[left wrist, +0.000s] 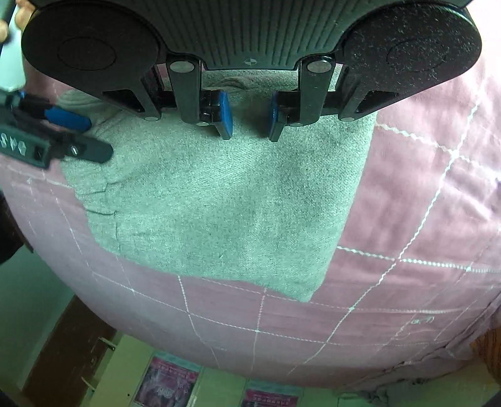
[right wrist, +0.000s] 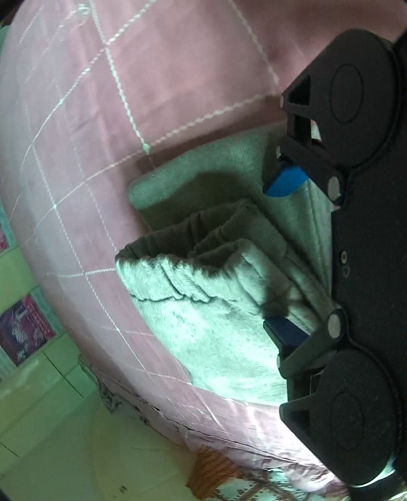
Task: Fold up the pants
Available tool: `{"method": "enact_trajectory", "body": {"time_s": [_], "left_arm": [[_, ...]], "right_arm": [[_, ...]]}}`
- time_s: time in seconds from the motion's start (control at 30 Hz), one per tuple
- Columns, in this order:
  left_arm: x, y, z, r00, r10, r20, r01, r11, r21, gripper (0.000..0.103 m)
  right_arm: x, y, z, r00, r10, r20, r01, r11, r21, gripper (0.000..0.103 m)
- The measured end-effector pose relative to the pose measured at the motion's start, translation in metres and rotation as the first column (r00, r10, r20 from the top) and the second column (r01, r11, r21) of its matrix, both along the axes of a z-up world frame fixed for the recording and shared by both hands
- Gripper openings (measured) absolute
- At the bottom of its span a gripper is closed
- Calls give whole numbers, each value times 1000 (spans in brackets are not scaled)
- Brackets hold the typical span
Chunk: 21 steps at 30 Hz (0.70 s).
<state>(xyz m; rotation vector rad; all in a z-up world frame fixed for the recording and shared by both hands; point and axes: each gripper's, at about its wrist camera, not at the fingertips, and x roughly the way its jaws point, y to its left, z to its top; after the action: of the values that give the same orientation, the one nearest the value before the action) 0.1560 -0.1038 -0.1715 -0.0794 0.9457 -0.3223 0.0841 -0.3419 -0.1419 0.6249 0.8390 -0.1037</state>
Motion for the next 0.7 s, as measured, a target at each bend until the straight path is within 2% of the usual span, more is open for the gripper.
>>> {"method": "enact_trajectory", "body": {"time_s": [0.2, 0.23, 0.37, 0.7], "left_arm": [[-2, 2, 5, 1000, 0, -5, 0, 1000, -2, 25], [0, 1, 3, 1000, -2, -4, 2, 1000, 1, 25], [-2, 1, 3, 1000, -5, 6, 5, 1000, 6, 25], [-6, 3, 8, 1000, 2, 19, -2, 1000, -6, 26]], "right_arm": [[20, 6, -4, 999, -49, -5, 49, 999, 10, 62], [20, 8, -5, 998, -59, -2, 59, 998, 8, 55], [17, 22, 2, 999, -33, 32, 35, 997, -70, 45], [0, 35, 36, 989, 52, 136, -27, 984, -179, 41]]}}
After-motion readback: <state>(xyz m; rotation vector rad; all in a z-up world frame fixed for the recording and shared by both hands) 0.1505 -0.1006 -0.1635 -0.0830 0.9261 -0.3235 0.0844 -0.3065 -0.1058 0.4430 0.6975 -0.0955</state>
